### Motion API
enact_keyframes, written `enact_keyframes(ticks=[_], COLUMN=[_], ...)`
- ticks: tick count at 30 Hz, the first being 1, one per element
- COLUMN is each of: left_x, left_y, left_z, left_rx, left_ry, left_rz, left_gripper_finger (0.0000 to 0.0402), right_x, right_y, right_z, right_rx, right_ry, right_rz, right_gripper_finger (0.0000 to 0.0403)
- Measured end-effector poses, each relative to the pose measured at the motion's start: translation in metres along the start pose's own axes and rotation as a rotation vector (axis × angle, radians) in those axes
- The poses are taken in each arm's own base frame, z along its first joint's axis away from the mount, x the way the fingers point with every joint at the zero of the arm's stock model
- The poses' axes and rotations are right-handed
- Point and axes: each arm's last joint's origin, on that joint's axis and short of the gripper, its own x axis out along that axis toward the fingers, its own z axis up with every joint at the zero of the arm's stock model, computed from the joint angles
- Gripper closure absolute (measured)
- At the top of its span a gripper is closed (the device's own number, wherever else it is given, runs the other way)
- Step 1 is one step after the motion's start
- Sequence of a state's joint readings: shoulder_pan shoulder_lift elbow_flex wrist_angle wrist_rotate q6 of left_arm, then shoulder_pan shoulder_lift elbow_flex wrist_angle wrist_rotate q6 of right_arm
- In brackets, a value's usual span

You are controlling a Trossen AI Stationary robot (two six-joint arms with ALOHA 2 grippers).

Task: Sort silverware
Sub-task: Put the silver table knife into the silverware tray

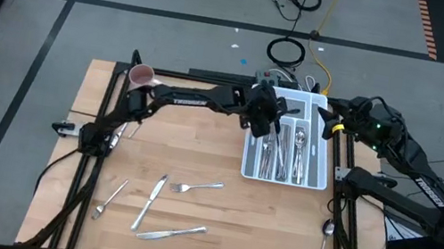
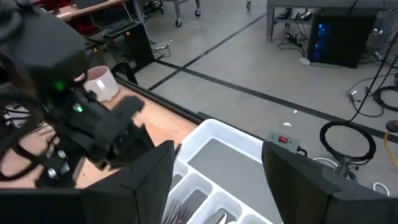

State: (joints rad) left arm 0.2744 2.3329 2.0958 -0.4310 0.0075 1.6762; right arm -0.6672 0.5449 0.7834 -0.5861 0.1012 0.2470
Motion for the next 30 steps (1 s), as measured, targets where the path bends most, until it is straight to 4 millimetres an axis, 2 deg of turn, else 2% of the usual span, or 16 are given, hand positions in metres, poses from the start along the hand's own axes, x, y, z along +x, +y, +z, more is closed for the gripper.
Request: enact_keyframes(ticks=[7,13,30], left_x=[0.016,0.029,0.063], left_y=[-0.006,-0.007,-0.027], left_z=[0.011,0.012,0.015], left_rx=[0.128,0.156,0.223], left_ry=[-0.033,-0.027,-0.069], left_rz=[0.018,0.095,0.075], left_gripper_finger=[0.0346,0.0346,0.0346], right_x=[0.000,0.000,0.000], right_y=[0.000,0.000,0.001], right_z=[0.000,0.000,0.000], right_rx=[-0.001,-0.001,-0.006], right_ry=[0.000,0.000,0.008], right_rz=[0.002,0.002,0.029], right_gripper_finger=[0.0167,0.0167,0.0167])
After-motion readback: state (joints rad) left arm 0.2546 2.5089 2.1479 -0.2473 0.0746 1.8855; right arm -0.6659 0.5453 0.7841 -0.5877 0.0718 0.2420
